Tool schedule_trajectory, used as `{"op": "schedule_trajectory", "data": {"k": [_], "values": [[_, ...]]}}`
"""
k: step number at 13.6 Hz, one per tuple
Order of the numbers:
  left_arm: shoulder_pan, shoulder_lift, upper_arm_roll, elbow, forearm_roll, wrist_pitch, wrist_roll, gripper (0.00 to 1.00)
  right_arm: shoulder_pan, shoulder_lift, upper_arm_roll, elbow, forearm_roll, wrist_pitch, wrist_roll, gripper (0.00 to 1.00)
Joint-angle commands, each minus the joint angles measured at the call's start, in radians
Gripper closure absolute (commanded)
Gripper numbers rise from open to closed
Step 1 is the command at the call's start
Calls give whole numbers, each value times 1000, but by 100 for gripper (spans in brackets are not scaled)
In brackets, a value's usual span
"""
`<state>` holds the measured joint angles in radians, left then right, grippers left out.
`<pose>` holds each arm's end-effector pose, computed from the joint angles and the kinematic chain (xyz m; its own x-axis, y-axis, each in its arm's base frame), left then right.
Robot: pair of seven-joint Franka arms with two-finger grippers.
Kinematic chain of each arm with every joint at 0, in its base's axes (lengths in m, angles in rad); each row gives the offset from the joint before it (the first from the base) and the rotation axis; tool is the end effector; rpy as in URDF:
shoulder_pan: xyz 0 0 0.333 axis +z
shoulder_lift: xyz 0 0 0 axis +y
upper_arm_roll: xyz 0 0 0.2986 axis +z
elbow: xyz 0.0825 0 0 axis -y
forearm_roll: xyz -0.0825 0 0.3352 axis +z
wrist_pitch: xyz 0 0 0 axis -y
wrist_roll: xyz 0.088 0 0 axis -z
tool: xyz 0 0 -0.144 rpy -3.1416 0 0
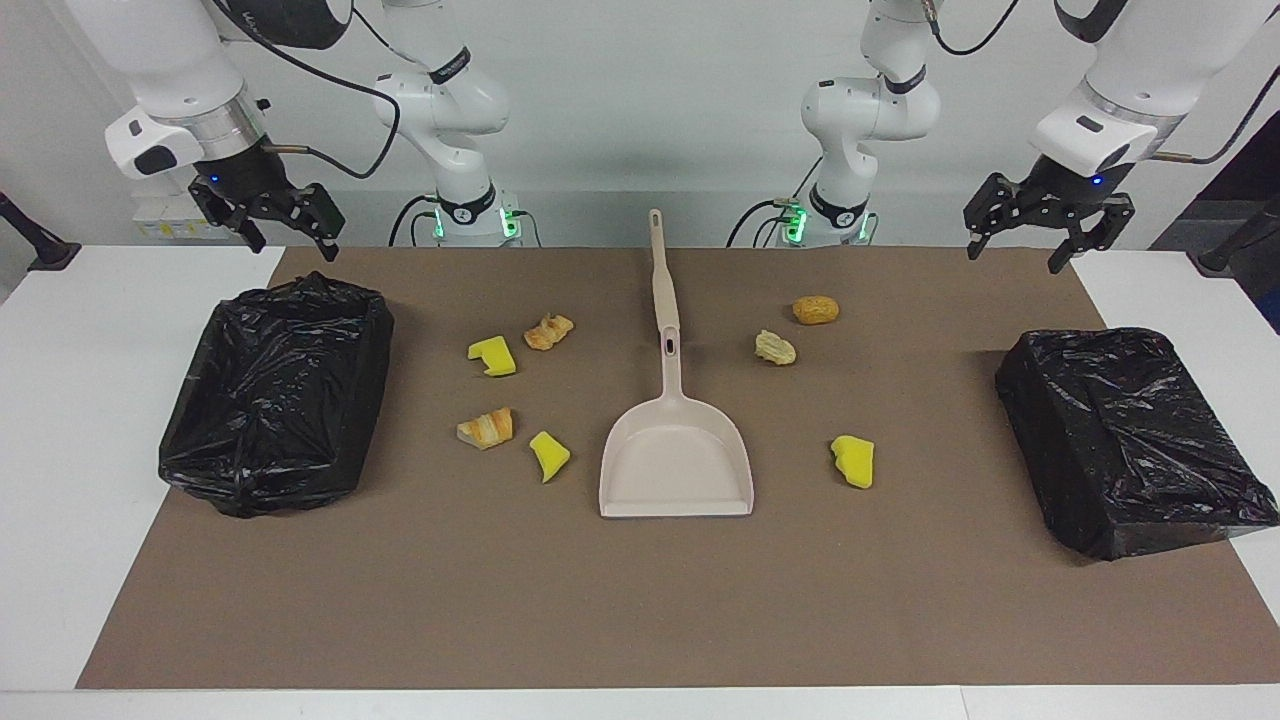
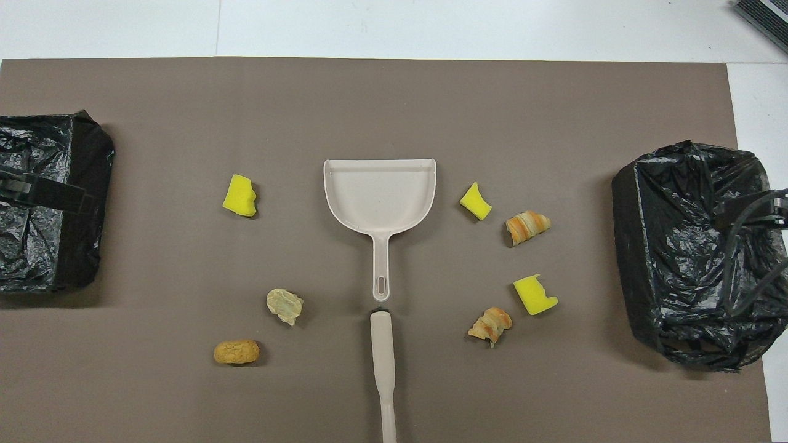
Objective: Sweep and dump trash in bin
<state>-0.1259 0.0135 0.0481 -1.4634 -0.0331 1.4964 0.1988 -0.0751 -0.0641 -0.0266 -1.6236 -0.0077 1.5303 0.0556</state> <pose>0.5014 -0.0442 0.6019 0.9610 -0.2753 0.0255 -0.2760 -0.9608 0.0278 0.4786 -0.0504 0.5760 0.9872 -0.1568 -0.0288 -0.1567 -0.9876 0.0076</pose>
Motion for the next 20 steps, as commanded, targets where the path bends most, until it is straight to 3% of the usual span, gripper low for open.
{"op": "schedule_trajectory", "data": {"k": [1, 7, 11, 13, 20], "values": [[-5, 3, 4, 15, -4, -22, -4, 0, -12, -16, 28, 4, 21, -16, 4, 0], [-6, -4, 1, 3, -4, -33, -9, 0, -8, -26, 28, -9, 31, -16, 13, 0], [-72, -73, -2, -103, -8, -16, -22, 0, 1, -31, 28, -16, 28, -10, -11, 0], [-150, -113, -4, -182, -11, -5, -125, 0, 8, -39, 30, -28, 28, -21, -3, 0], [-507, -311, -8, -636, -82, 246, -390, 0, 9, -92, 33, -107, 51, -22, 0, 0]]}}
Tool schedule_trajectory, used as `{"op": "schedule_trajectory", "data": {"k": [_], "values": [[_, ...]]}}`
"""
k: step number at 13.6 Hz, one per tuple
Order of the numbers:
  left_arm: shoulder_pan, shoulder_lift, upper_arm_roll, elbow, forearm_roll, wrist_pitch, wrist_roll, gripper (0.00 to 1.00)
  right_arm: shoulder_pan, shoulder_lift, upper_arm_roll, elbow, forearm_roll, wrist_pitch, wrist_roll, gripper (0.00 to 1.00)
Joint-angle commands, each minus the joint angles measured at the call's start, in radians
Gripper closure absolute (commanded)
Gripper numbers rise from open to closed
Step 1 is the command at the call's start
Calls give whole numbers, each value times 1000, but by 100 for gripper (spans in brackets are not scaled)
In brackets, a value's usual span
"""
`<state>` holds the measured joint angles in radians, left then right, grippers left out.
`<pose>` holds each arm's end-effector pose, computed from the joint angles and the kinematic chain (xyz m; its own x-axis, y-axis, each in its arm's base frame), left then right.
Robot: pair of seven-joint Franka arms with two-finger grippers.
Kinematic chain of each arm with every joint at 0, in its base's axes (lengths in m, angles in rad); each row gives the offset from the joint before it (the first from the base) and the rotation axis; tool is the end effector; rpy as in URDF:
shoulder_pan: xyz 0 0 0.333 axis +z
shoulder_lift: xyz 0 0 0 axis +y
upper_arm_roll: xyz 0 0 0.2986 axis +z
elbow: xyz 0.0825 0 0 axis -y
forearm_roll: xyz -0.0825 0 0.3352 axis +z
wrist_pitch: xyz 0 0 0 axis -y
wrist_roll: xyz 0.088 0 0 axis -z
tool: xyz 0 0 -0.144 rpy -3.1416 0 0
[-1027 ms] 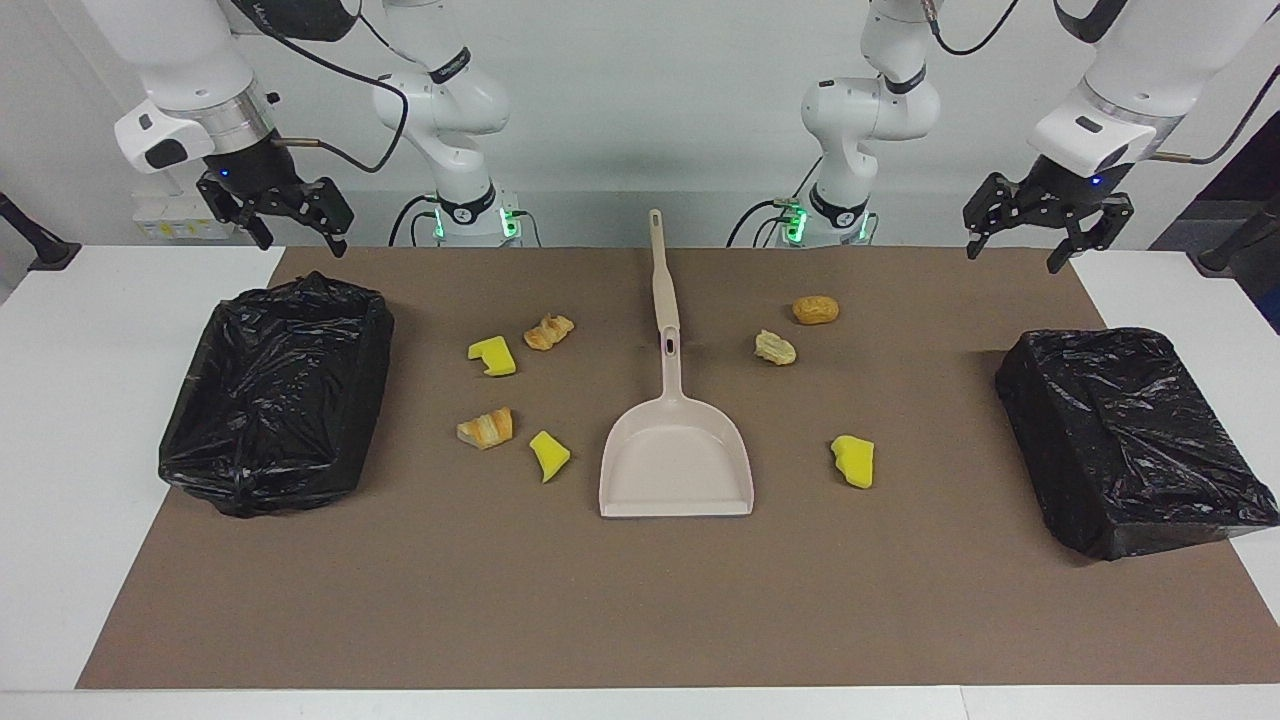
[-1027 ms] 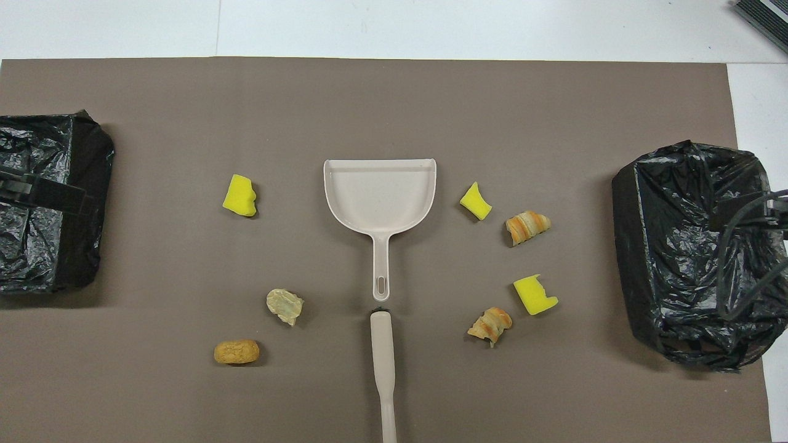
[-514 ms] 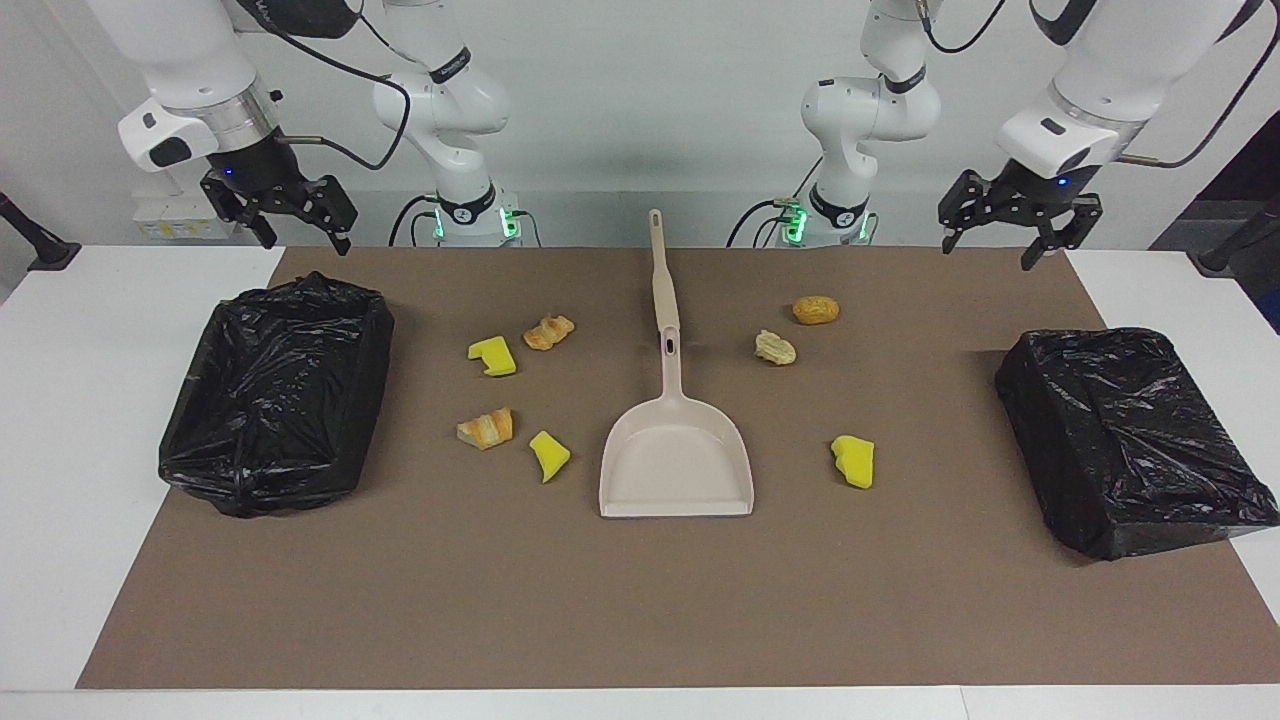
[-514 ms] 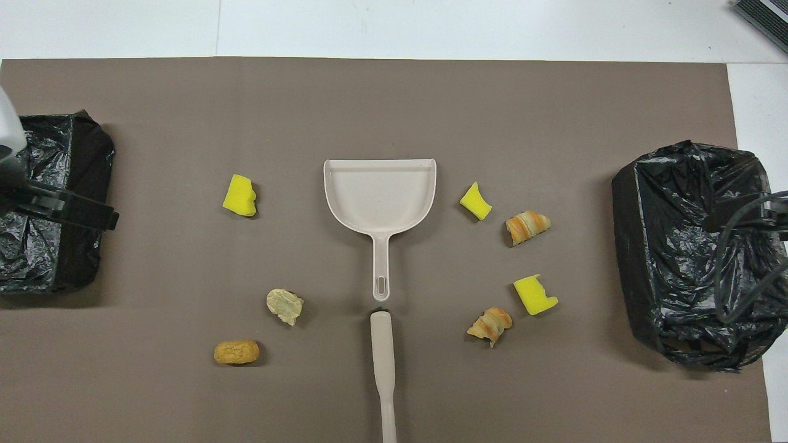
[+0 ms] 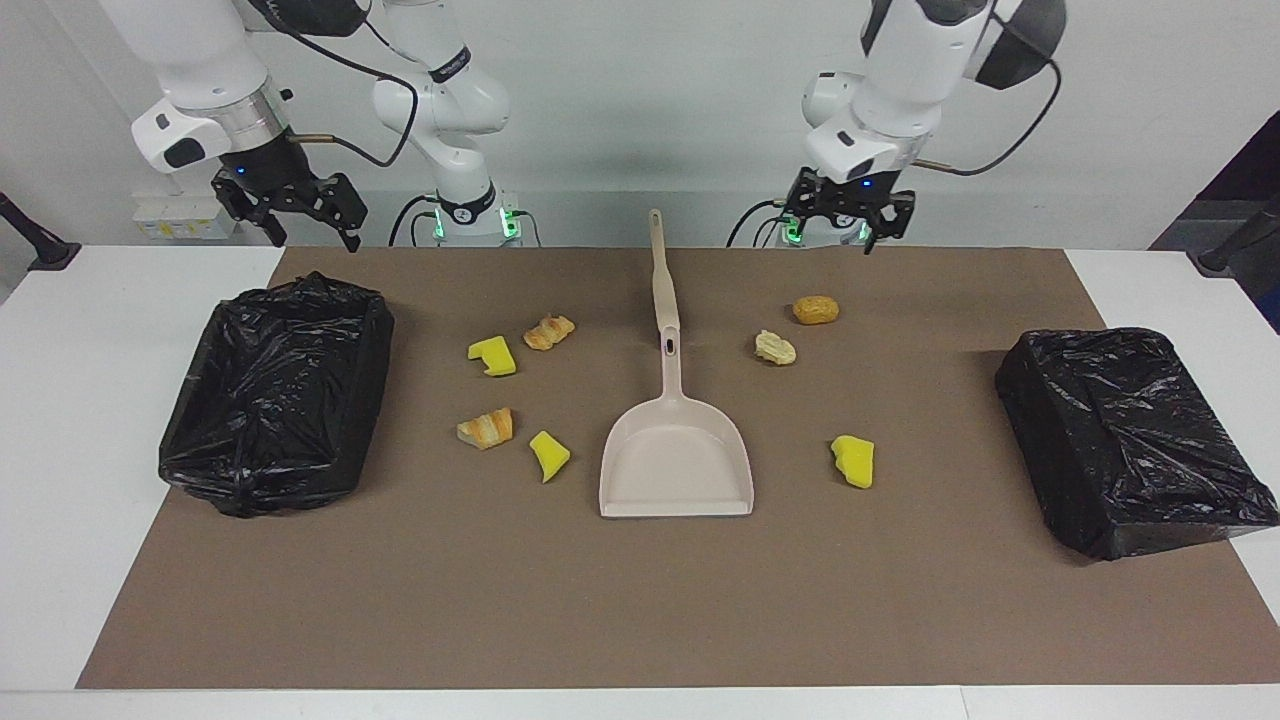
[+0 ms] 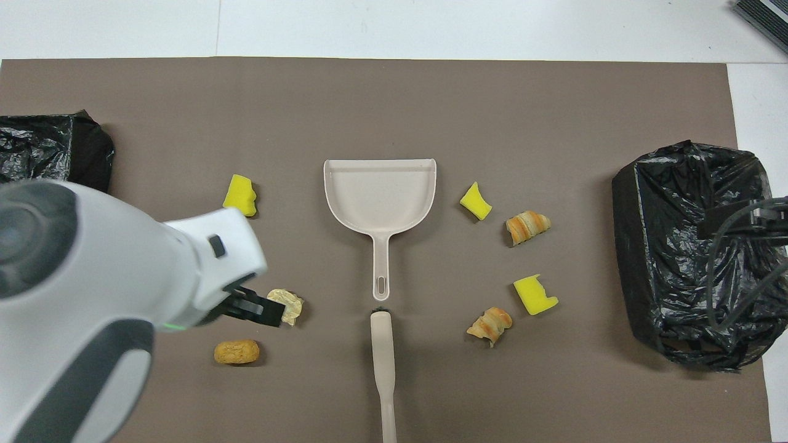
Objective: Sweep and dump trash in bin
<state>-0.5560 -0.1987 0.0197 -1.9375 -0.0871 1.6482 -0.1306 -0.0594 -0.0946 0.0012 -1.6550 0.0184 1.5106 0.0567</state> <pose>0.3732 -0.2350 0.5165 0.9165 -0.3870 -0.1017 -0.3806 -0.9215 0.0771 0.4683 -0.0245 0.5759 0.9922 -0.1135 -0.0507 -0.1144 -0.9933 -0.0154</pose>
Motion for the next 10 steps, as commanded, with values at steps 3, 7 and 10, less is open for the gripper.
{"op": "schedule_trajectory", "data": {"k": [3, 7, 10], "values": [[-240, -99, 20, -279, -30, 224, -297, 0, -7, -105, 6, -137, 26, 0, 0, 0], [-438, -56, 20, -420, -30, 420, -512, 0, -5, -106, 6, -154, 26, 5, -3, 0], [-542, -24, 19, -485, -30, 554, -622, 0, -5, -106, 6, -154, 26, -3, -14, 0]]}}
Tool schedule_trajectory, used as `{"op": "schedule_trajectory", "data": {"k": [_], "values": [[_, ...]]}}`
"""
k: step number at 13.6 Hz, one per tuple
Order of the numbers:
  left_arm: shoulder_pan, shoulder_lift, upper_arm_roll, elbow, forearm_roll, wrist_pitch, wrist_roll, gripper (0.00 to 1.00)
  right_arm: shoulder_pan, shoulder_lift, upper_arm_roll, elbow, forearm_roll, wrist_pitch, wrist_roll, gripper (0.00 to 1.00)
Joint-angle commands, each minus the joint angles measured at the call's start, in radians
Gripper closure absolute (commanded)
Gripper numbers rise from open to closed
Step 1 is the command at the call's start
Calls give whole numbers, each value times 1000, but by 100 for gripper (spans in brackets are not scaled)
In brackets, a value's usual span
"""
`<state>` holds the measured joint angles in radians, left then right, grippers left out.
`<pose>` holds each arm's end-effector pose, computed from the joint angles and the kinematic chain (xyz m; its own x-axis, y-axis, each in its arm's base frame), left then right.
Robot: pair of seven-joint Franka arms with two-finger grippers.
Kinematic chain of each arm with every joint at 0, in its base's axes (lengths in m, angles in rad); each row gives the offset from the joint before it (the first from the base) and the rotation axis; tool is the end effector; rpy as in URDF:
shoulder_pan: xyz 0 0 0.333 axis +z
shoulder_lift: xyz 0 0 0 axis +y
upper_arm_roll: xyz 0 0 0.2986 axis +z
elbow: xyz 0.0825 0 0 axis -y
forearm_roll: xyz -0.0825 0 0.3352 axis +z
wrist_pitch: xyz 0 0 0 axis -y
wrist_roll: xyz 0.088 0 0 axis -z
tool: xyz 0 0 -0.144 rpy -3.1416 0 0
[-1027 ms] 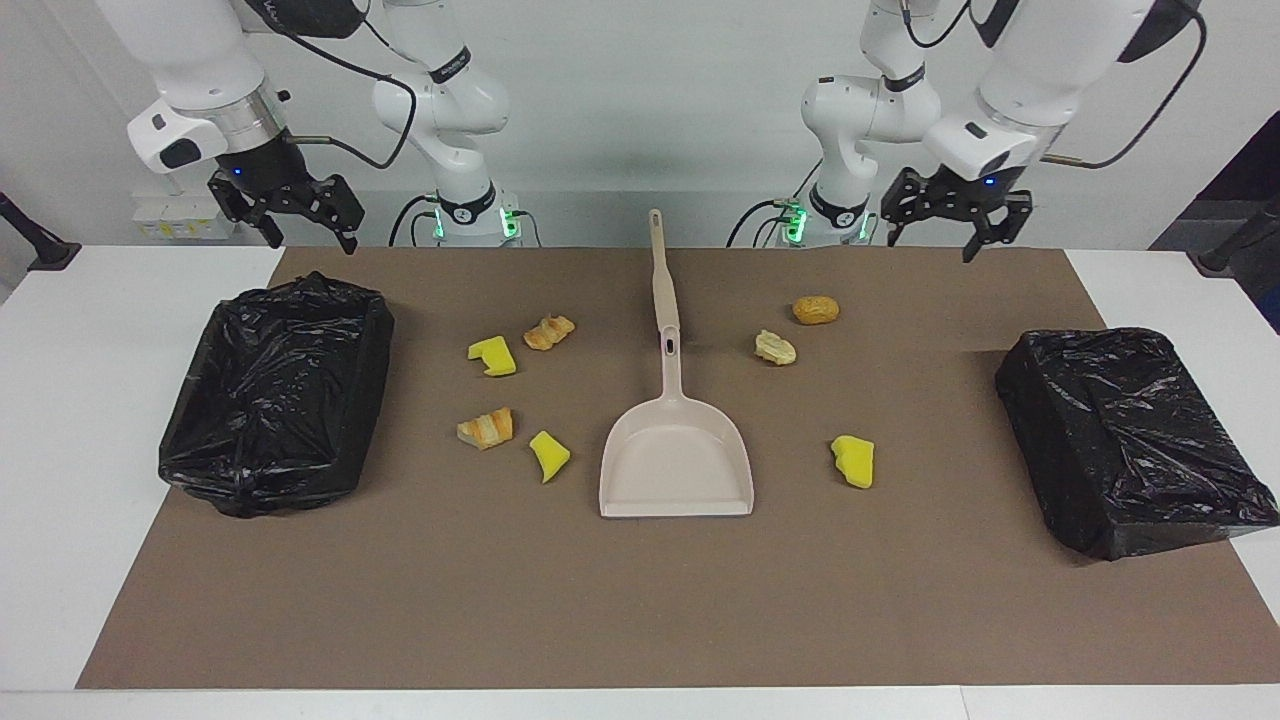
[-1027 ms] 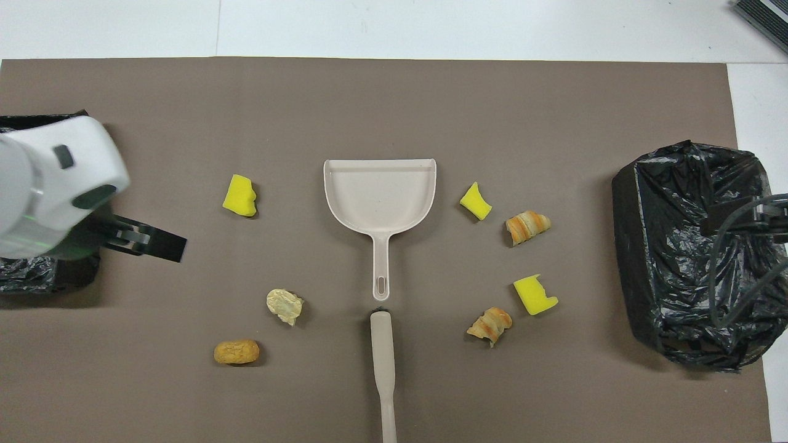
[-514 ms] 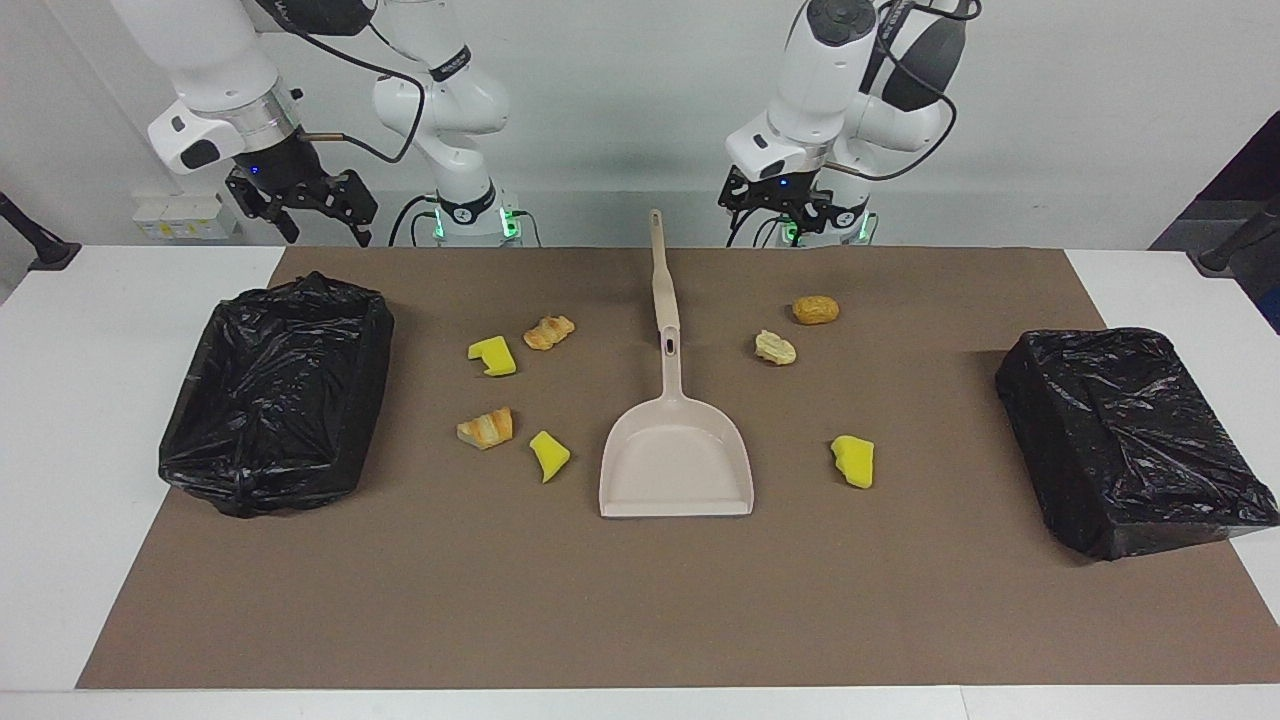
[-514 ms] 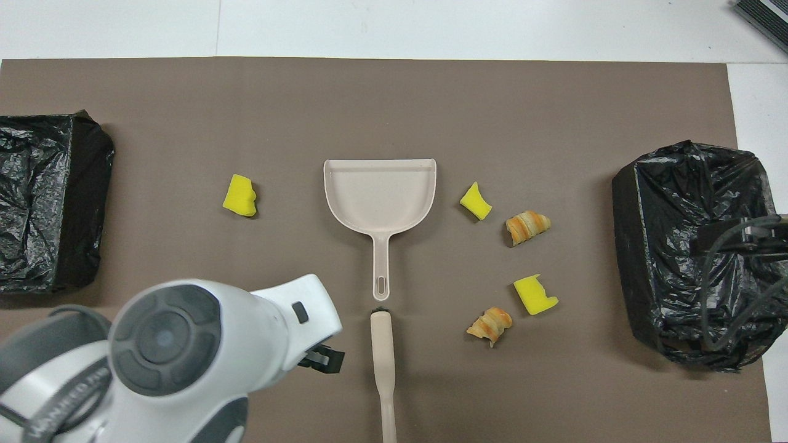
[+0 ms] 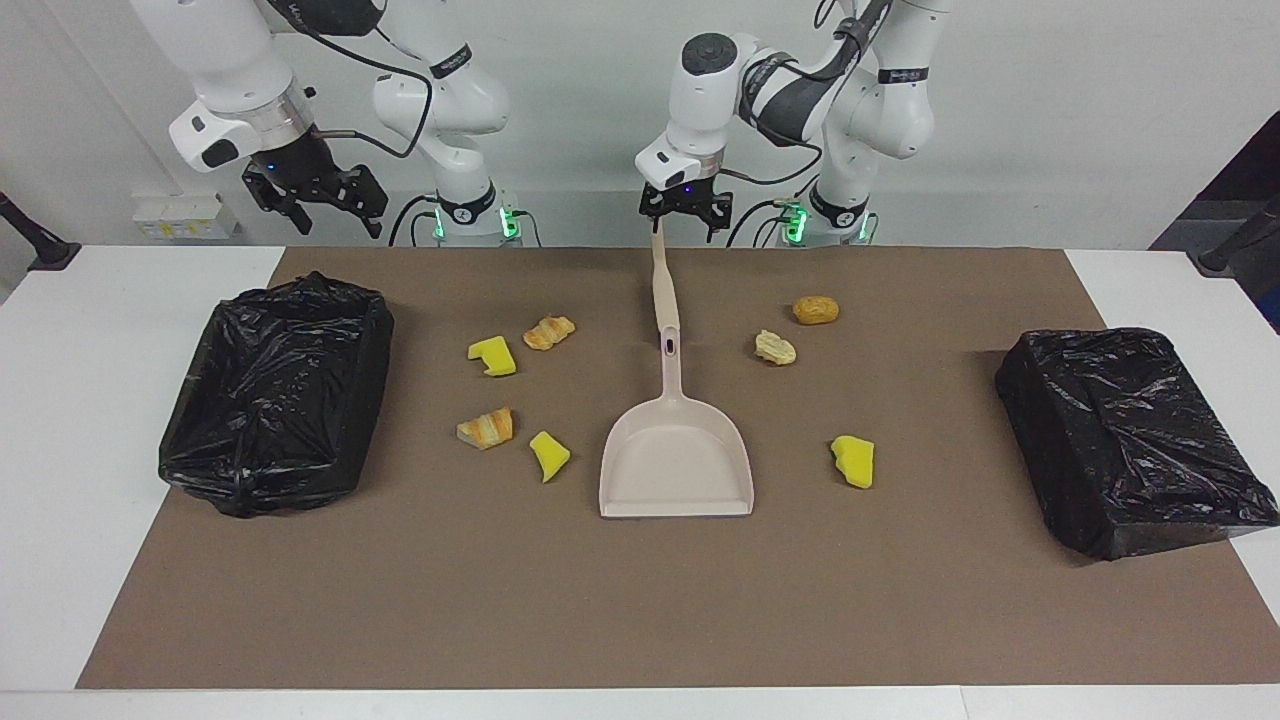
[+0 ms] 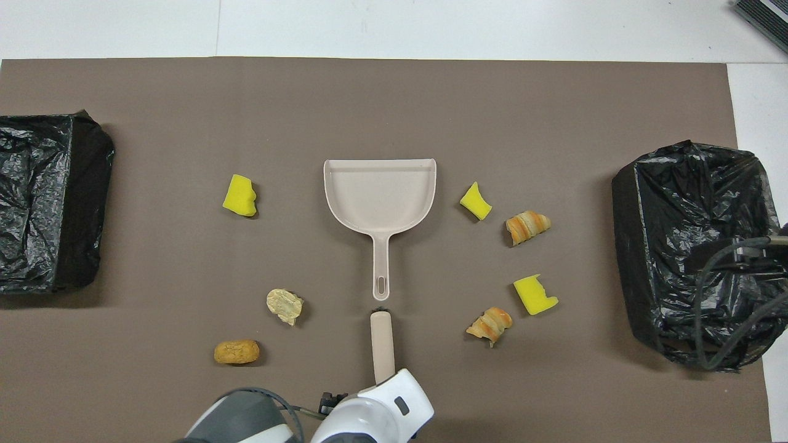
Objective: Sweep and dump trash in bin
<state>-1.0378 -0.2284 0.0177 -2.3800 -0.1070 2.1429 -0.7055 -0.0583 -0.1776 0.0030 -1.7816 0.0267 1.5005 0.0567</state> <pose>0.2158 -0.3665 0.3832 0.9643 -0.2554 -0.0693 -0.2513 -0.9658 0.0635 0.4384 -0.0202 0.5605 0.9884 -0.1097 -0.1046 -0.1124 -0.9935 -0.0202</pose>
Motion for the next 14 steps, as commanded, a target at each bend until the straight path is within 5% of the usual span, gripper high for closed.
{"op": "schedule_trajectory", "data": {"k": [1, 7, 10, 14], "values": [[-74, 27, 21, -42, -10, 72, -66, 0, -6, -23, 5, -27, 18, 6, -14, 0], [-142, 119, 21, -64, -11, 150, -155, 0, -8, -40, 5, -48, 15, -17, -26, 0], [-151, 152, 24, -45, -10, 161, -169, 43, -6, -37, 5, -55, 15, -5, -26, 0], [-139, 138, 28, -25, -10, 108, -173, 51, 69, 4, 5, -82, 18, 121, -12, 0]]}}
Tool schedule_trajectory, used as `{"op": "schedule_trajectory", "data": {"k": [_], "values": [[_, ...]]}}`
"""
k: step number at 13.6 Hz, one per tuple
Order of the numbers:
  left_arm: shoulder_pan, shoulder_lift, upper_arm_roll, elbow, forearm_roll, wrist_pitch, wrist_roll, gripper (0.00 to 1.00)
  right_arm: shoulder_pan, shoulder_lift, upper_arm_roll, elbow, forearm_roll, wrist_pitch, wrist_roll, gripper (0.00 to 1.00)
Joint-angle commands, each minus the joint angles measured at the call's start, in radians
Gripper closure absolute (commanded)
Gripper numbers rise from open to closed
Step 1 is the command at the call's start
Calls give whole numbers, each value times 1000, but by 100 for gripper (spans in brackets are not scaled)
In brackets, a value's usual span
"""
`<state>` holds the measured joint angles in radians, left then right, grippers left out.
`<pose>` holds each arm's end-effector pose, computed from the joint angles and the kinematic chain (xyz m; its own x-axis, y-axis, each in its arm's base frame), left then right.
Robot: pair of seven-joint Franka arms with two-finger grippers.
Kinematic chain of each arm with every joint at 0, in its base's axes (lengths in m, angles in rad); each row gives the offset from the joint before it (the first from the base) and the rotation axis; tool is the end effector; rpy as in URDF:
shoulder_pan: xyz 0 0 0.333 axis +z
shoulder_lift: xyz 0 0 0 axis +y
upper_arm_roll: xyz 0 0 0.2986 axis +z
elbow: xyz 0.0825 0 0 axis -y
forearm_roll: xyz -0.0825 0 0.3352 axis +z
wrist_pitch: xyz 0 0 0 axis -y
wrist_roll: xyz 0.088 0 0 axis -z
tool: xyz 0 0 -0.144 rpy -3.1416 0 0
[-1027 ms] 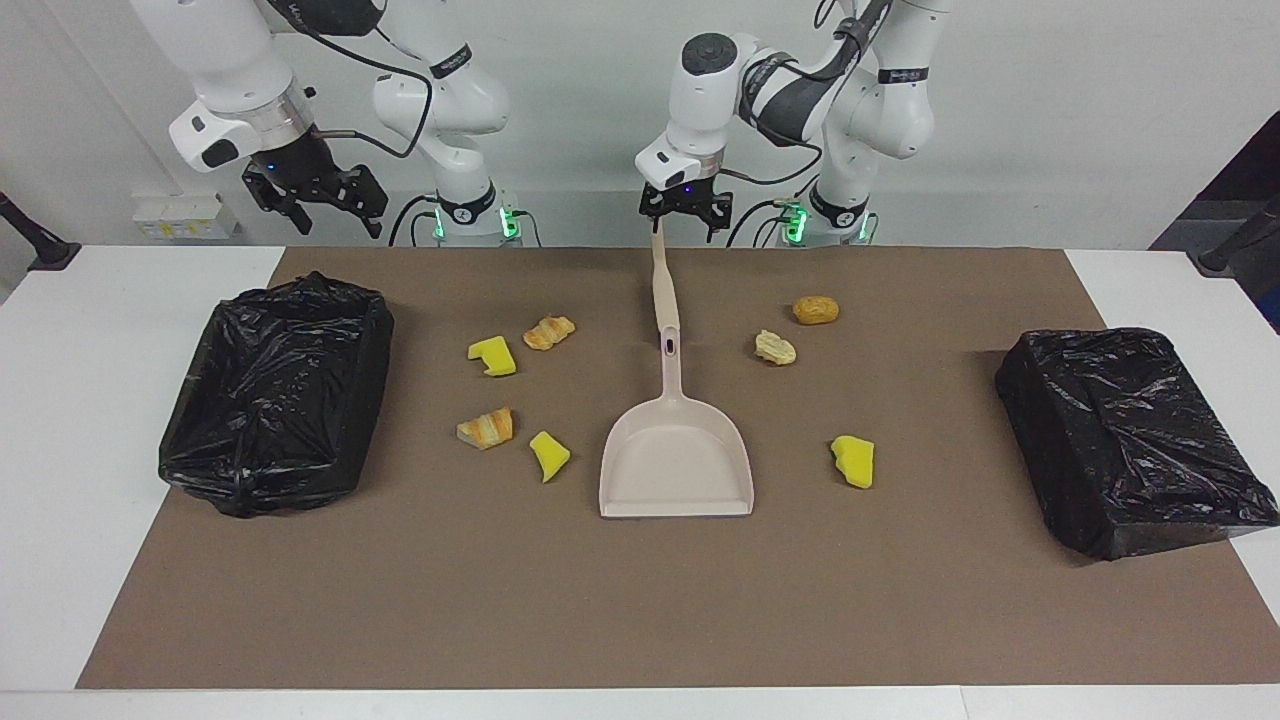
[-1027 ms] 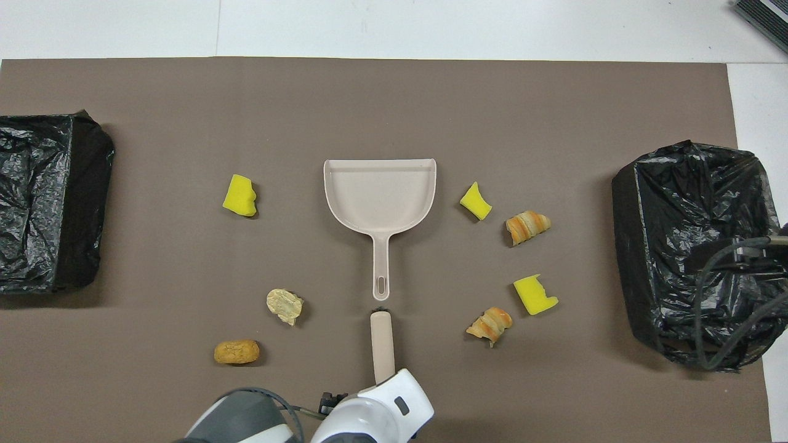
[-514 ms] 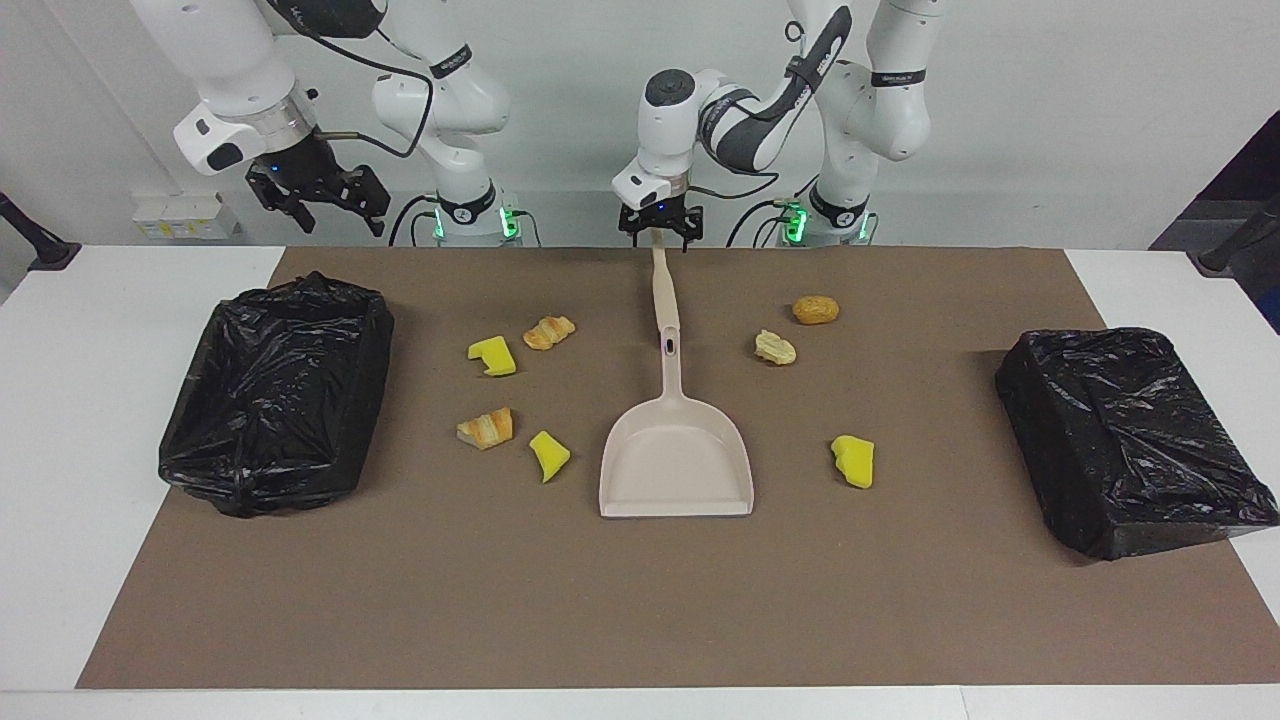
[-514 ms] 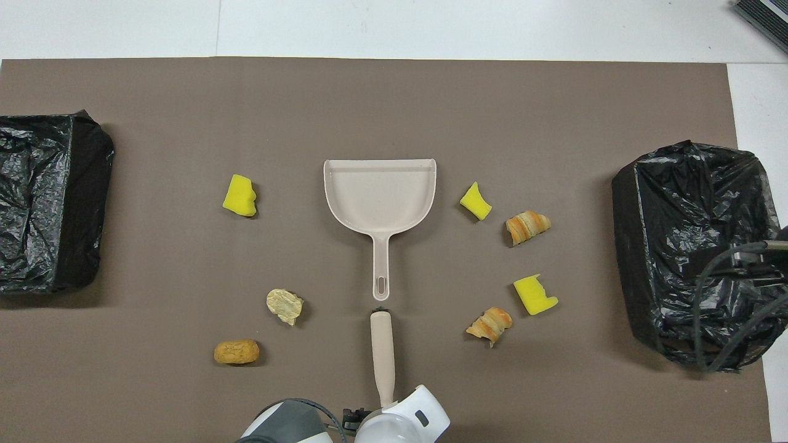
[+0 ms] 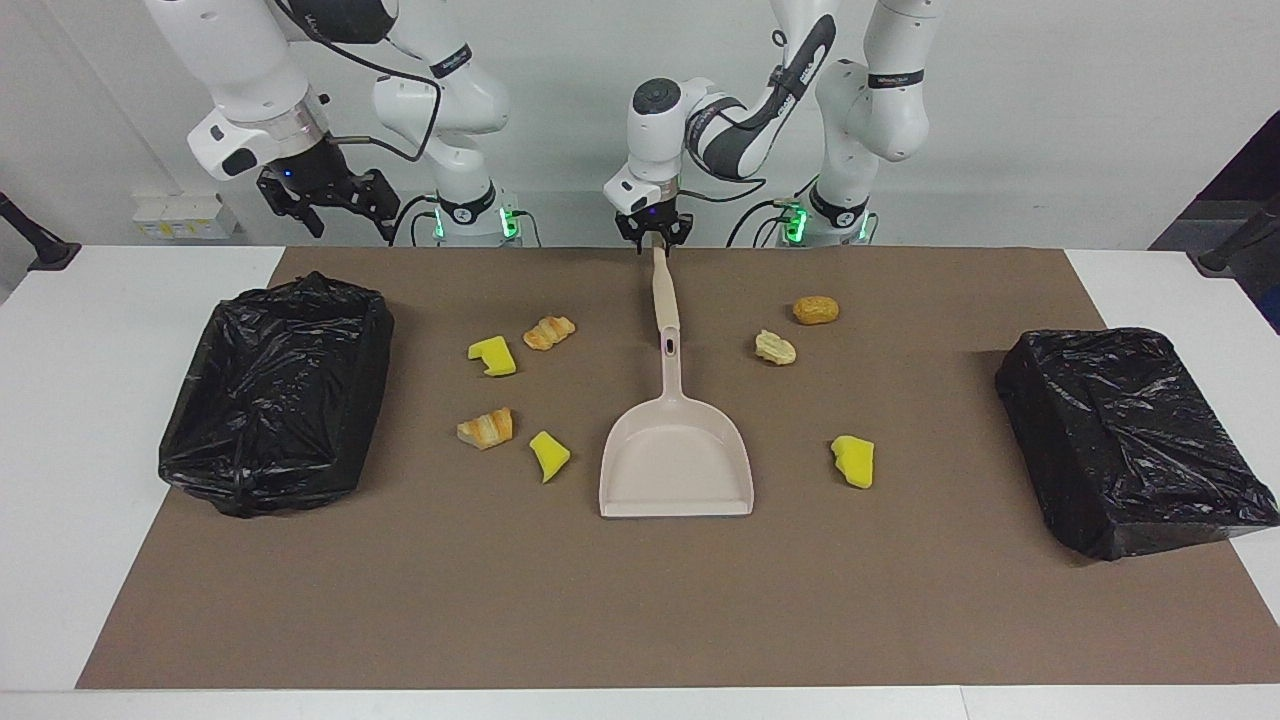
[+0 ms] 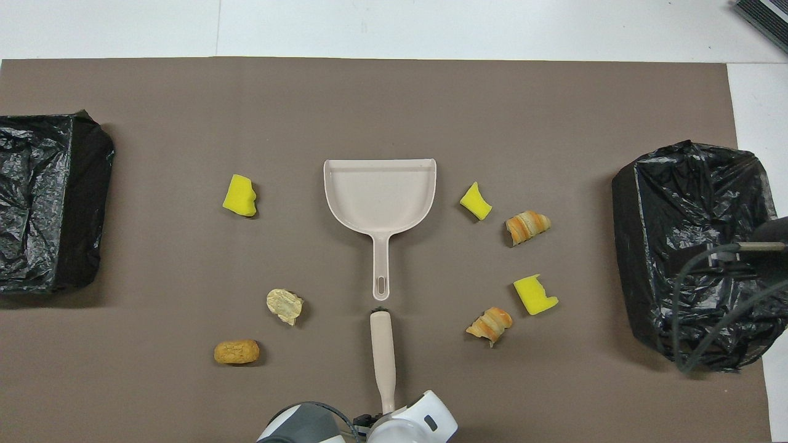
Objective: Sweep and dump trash in bin
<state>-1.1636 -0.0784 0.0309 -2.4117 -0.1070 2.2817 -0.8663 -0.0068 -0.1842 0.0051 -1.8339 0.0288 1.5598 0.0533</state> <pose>0.1811 -0.3998 0.3171 0.9765 -0.1930 -0.0960 -0.1929 -0.9812 0.0101 0.4418 0.0036 0.5462 0.9943 -0.0548 -0.0911 -0.0571 -0.9981 -0.0229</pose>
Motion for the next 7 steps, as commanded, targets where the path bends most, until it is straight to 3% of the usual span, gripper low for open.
{"op": "schedule_trajectory", "data": {"k": [1, 3, 7], "values": [[-8, -12, 17, 8, -8, -39, -11, 62, 36, 35, 3, -28, 28, 98, -7, 0], [11, -20, 20, 17, 1, -115, -7, 100, 77, 80, 3, -28, 42, 153, 41, 0], [67, -127, 20, 33, 78, -322, 52, 100, 174, 173, 4, -16, 43, 259, 149, 0]]}}
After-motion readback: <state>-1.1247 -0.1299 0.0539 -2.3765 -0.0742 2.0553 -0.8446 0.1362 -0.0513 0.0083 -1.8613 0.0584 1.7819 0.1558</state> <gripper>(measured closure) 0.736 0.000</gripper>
